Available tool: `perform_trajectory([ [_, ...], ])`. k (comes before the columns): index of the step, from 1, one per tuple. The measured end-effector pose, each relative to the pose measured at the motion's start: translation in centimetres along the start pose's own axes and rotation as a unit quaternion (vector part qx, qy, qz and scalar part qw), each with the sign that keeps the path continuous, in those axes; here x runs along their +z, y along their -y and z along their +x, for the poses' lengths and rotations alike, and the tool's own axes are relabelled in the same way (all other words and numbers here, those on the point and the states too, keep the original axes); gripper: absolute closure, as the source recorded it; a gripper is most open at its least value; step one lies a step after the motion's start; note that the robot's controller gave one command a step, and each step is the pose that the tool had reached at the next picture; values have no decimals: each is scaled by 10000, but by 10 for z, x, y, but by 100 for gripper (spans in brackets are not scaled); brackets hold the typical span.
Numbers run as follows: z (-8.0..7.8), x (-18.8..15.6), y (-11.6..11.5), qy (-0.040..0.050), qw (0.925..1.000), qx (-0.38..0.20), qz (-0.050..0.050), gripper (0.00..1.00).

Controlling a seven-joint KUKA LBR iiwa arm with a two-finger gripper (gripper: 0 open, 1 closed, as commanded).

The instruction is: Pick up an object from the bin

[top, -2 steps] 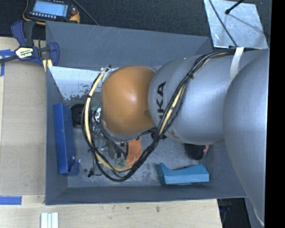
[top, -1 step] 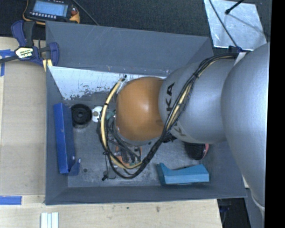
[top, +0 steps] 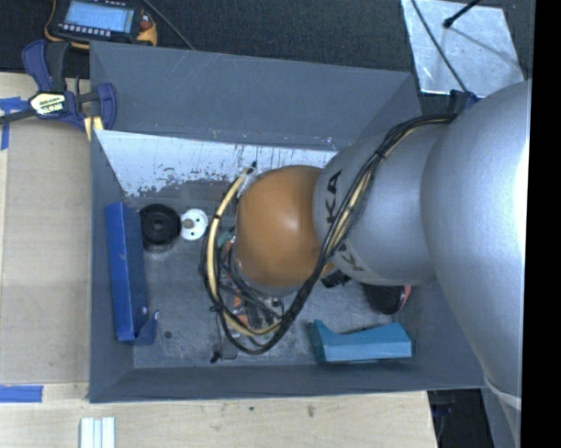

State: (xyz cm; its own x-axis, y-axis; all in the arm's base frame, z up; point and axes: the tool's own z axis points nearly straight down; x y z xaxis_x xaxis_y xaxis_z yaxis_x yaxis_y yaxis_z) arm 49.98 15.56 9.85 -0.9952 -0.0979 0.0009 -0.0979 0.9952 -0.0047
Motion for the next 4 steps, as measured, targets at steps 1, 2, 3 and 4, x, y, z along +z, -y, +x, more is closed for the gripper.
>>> perform_trajectory([
  [1, -28, 6, 9, 14, 10000, 75, -40, 0],
  [2, -16, -38, 27, -26, 10000, -16, -17, 0],
  [3, -62, -39, 45, 73, 9997, -233, -30, 0],
  [4, -56, -14, 88, 46, 10000, -2, -23, 0],
])
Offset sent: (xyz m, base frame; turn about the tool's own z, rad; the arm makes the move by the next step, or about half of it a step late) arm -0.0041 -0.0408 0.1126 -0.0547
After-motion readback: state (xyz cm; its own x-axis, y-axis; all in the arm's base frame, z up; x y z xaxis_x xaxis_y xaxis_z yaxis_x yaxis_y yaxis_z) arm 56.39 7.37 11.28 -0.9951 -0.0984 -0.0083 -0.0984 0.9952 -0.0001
